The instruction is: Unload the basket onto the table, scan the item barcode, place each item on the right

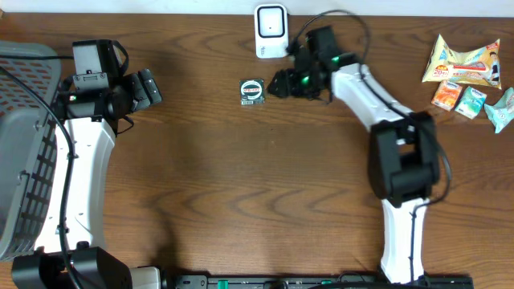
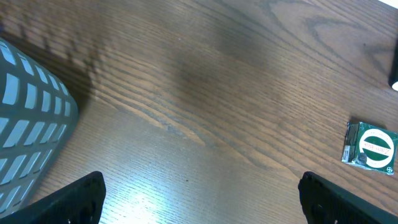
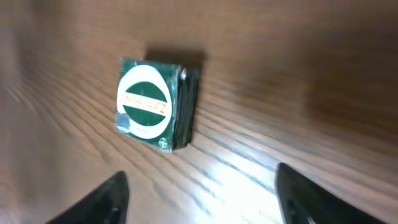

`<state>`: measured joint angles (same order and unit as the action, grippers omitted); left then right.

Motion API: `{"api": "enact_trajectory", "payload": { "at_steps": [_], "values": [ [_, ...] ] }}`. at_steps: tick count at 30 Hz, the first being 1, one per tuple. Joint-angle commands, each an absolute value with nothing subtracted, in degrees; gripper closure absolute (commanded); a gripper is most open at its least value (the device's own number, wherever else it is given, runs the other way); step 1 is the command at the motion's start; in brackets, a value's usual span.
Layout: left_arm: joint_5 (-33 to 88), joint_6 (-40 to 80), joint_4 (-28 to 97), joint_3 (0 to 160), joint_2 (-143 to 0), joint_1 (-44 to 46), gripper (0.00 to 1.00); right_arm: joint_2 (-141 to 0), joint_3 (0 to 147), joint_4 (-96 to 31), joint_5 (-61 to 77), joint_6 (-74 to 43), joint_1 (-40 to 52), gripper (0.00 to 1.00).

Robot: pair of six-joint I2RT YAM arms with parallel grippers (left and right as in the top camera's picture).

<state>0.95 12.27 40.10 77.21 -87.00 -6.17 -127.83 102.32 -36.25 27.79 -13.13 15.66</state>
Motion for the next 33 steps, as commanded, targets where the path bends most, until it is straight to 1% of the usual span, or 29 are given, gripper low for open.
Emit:
{"api": "enact_trajectory", "payload": {
  "at_steps": [1, 4, 6, 7, 10, 12, 15, 16, 20, 21, 24, 28, 31, 33],
  "values": [
    [1.06, 14.35, 39.83, 76.95, -87.29, -6.35, 0.02, -122.58, 102.32, -37.63, 26.02, -13.23, 14.00, 0.24],
    [1.65, 20.05, 40.07, 76.93, -87.29, -6.35, 0.03, -121.05, 102.32, -39.22, 26.06, -13.26, 12.88, 0.15],
    [6.83, 24.27, 41.89, 76.95, -87.29, -6.33, 0.02, -120.62, 102.32, -39.79, 26.02, -13.23, 12.53, 0.05],
    [10.35, 23.86, 41.89, 76.93, -87.29, -6.31, 0.03, -120.62, 102.32, -39.92, 26.04, -13.23, 12.40, 0.01],
    [25.32, 15.25, 37.71, 76.93, -87.64, -5.89, 0.02, -120.70, 102.32, -39.88, 25.98, -13.23, 12.36, 0.01],
    [32.97, 12.86, 35.46, 76.93, -88.12, -5.17, 0.02, -120.75, 102.32, -39.86, 25.89, -13.23, 12.36, 0.01],
    [35.75, 12.95, 32.95, 76.99, -89.38, -3.27, 0.02, -120.75, 102.32, -39.88, 24.73, -13.23, 12.43, 0.01],
    [35.70, 13.23, 32.49, 77.06, -89.89, -2.68, 0.03, -120.75, 102.32, -39.90, 24.27, -13.23, 12.43, 0.01],
    [35.64, 13.98, 32.77, 79.15, -93.41, -1.28, 0.49, -120.75, 102.32, -39.92, 24.14, -13.26, 12.40, 0.01],
    [35.70, 13.98, 32.95, 79.96, -94.52, -1.15, 0.55, -120.75, 102.32, -39.94, 24.14, -13.26, 12.40, 0.01],
    [37.56, 13.28, 32.82, 82.17, -98.02, -0.75, 0.66, -120.75, 102.32, -39.94, 24.34, -13.28, 12.43, 0.01],
    [37.52, 14.79, 29.28, 83.18, -101.86, -0.27, 0.88, -120.75, 102.32, -40.14, 24.34, -13.28, 12.71, 0.01],
    [37.41, 16.14, 24.05, 83.15, -104.64, 0.99, 0.92, -120.77, 102.32, -39.92, 24.32, -13.30, 13.45, 0.01],
    [35.05, 16.25, 21.69, 83.15, -106.54, 2.26, 0.92, -120.84, 102.30, -39.35, 24.27, -13.30, 13.93, 0.04]
  ]
}}
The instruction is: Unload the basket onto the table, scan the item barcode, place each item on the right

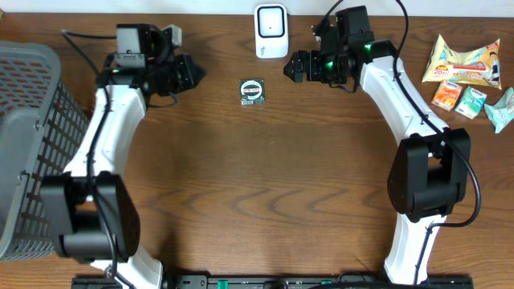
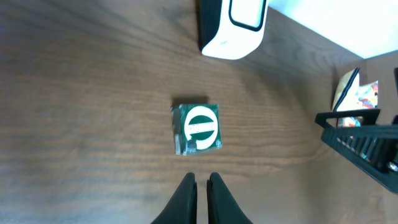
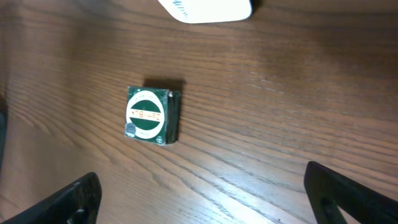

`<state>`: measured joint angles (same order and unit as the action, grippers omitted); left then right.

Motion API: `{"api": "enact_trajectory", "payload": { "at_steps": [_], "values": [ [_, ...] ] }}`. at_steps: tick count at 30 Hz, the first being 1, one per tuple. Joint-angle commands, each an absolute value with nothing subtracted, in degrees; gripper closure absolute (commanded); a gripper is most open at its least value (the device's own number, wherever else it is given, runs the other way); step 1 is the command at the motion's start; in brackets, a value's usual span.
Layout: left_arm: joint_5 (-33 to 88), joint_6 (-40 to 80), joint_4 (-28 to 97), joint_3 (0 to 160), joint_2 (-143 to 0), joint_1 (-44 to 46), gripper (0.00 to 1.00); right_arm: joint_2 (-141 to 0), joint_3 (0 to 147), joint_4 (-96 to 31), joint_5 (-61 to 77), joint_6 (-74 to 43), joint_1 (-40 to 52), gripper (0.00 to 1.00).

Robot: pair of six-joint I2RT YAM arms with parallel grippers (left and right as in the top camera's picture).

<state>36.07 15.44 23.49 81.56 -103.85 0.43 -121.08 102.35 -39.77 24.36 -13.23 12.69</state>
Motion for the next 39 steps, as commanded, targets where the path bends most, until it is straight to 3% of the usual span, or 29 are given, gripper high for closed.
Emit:
{"api": "enact_trajectory", "payload": {
  "at_steps": [1, 3, 12, 25, 28, 30, 35, 39],
  "values": [
    [33.43, 16.75, 20.93, 83.15, -107.37, 2.90, 0.93, -121.03, 102.30, -38.94, 24.21, -13.30, 14.20, 0.06],
    [29.41, 17.65, 19.81, 83.15, -109.06, 4.25, 0.93, -121.36, 102.30, -38.52, 23.83, -13.91, 14.52, 0.09],
    [17.26, 18.57, 13.08, 83.11, -117.36, 8.99, 0.92, -124.55, 102.30, -37.71, 23.90, -17.63, 15.68, 0.45],
    [22.09, 27.09, 6.02, 83.11, -126.19, 9.34, 0.93, -125.82, 102.30, -36.93, 23.88, -18.39, 16.14, 0.48],
    [24.01, 27.14, 5.89, 83.11, -126.19, 9.72, 0.93, -126.37, 102.30, -36.93, 23.90, -18.41, 16.29, 0.55],
    [23.94, 27.11, 5.85, 83.11, -126.23, 10.15, 0.93, -126.96, 102.30, -36.86, 23.90, -18.41, 16.40, 0.53],
    [23.97, 27.11, 5.85, 82.96, -126.28, 12.16, 0.92, -129.58, 102.30, -35.88, 23.92, -18.94, 16.64, 0.27],
    [23.77, 26.85, 5.87, 82.85, -126.34, 14.33, 0.92, -132.07, 102.30, -33.82, 25.50, -20.16, 16.78, 0.25]
  ]
}}
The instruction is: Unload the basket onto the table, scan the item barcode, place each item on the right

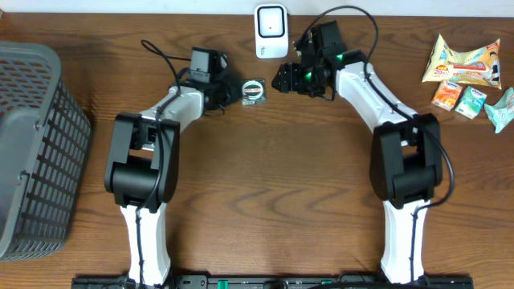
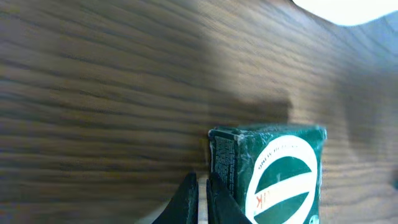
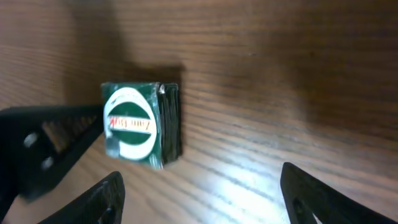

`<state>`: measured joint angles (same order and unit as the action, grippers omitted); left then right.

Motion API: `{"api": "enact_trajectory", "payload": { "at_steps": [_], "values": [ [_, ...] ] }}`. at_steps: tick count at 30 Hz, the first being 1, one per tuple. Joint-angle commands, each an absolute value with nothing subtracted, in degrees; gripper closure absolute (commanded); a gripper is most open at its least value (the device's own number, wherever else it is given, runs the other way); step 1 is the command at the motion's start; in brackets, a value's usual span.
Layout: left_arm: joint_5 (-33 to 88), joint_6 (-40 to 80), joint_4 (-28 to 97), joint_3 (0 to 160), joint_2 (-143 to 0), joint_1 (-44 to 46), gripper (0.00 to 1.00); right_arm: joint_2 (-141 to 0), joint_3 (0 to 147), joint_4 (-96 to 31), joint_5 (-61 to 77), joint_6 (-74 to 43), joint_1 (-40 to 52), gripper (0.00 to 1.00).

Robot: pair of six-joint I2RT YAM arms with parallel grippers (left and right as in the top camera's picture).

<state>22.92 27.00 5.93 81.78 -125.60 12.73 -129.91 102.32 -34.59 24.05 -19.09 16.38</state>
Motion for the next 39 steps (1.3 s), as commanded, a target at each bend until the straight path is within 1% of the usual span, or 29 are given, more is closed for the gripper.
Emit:
{"api": "enact_trajectory", "payload": {
  "at_steps": [1, 10, 13, 18, 21, 25, 31, 35, 39],
  "values": [
    [23.53, 26.65, 5.91, 82.85, -126.34, 14.79, 0.93, -132.62, 102.30, -33.19, 26.13, -20.14, 16.80, 0.25],
    [23.35, 25.36, 8.19, 82.72, -126.34, 16.03, 0.92, -135.57, 102.30, -28.45, 27.99, -18.92, 16.93, 0.17],
    [23.33, 25.15, 9.21, 82.72, -126.34, 16.12, 0.92, -135.85, 102.30, -26.28, 27.99, -18.17, 16.95, 0.16],
    [23.33, 25.15, 9.56, 82.56, -126.34, 16.10, 0.93, -136.75, 102.30, -24.34, 28.29, -18.20, 17.12, 0.19],
    [23.24, 25.17, 9.08, 82.56, -126.34, 16.08, 0.92, -138.02, 102.30, -22.87, 31.14, -18.39, 17.52, 0.26],
    [23.33, 25.45, 8.84, 82.56, -126.34, 16.12, 0.93, -139.85, 102.30, -22.31, 36.80, -18.44, 18.17, 0.29],
    [23.03, 25.36, 10.00, 82.04, -126.34, 16.43, 0.93, -140.38, 102.30, -22.65, 43.88, -18.39, 18.72, 0.30],
    [20.27, 25.36, 10.68, 81.97, -126.34, 16.43, 0.93, -140.38, 102.32, -22.50, 50.87, -18.37, 18.50, 0.31],
    [20.25, 25.36, 11.51, 81.97, -126.34, 16.43, 0.93, -140.38, 102.32, -21.28, 59.16, -18.35, 17.76, 0.32]
  ]
}}
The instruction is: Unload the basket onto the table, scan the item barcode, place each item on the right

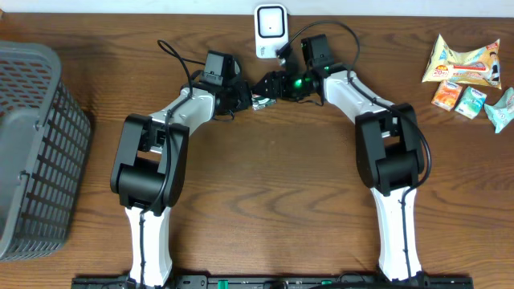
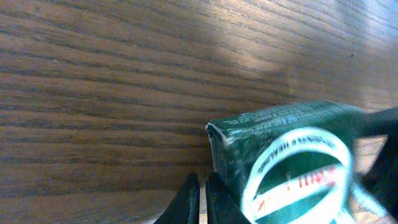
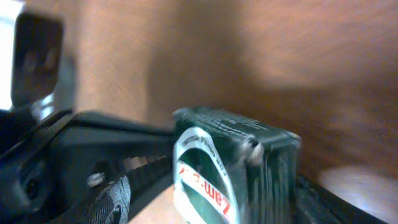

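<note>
The item is a small green box with a white oval label [image 2: 292, 165], mostly hidden between the two grippers in the overhead view [image 1: 259, 101]. In the right wrist view it stands tilted up on edge [image 3: 230, 165]. My left gripper [image 1: 243, 97] is shut, its tips [image 2: 200, 196] pressed against the box's left side. My right gripper [image 1: 270, 86] is open, with the box between its fingers [image 3: 217, 199]. The white scanner [image 1: 271, 30] stands just behind them at the table's back edge.
A grey basket [image 1: 32, 144] fills the left side of the table. At the far right lie a snack bag [image 1: 464, 63] and small juice cartons [image 1: 458, 96]. Both arms stretch from the front edge to the back middle.
Both grippers have closed in on the green box. It lay flat before and now stands tilted up between the right gripper's open fingers, with the shut left gripper against its other side.
At first the right gripper hovered open beside the flat box and the left arm was over by the basket. Then the left gripper, shut, was aimed at the box. It then reached the box's left edge. Now the box is tipped up between both grippers.
</note>
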`<state>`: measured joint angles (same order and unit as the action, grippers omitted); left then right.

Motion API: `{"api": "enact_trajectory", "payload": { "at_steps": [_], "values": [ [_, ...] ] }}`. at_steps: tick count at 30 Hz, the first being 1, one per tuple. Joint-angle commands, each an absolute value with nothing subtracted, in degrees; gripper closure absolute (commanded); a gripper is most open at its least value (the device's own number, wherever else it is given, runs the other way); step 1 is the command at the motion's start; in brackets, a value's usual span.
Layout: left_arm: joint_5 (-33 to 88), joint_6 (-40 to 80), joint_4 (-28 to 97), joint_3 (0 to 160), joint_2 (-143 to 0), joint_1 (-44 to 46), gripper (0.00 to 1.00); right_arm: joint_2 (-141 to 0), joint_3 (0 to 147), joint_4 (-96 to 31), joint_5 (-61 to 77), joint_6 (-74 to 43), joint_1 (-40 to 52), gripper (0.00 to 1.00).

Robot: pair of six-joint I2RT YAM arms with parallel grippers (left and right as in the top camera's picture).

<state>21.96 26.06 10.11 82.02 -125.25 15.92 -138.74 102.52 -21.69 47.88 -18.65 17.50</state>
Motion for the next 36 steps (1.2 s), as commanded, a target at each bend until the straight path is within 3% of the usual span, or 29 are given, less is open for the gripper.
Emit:
{"api": "enact_trajectory", "payload": {
  "at_steps": [1, 10, 15, 23, 36],
  "values": [
    [20.25, 25.36, 11.60, 81.97, -126.34, 16.43, 0.92, -140.38, 102.32, -20.71, 60.80, -18.37, 17.65, 0.32],
    [20.25, 25.36, 11.94, 81.97, -126.34, 16.43, 0.93, -140.38, 102.32, -18.33, 64.62, -19.92, 16.80, 0.36],
    [20.25, 25.34, 11.94, 81.97, -126.34, 16.25, 0.92, -140.38, 102.32, -18.90, 64.58, -19.92, 15.33, 0.50],
    [20.32, 25.36, 12.21, 81.97, -126.34, 14.63, 0.92, -140.38, 102.32, -21.67, 59.90, -19.79, 13.80, 0.62],
    [20.32, 25.36, 13.04, 81.97, -126.34, 14.44, 0.93, -140.38, 102.32, -28.99, 45.10, -17.72, 17.56, 0.64]
  ]
}}
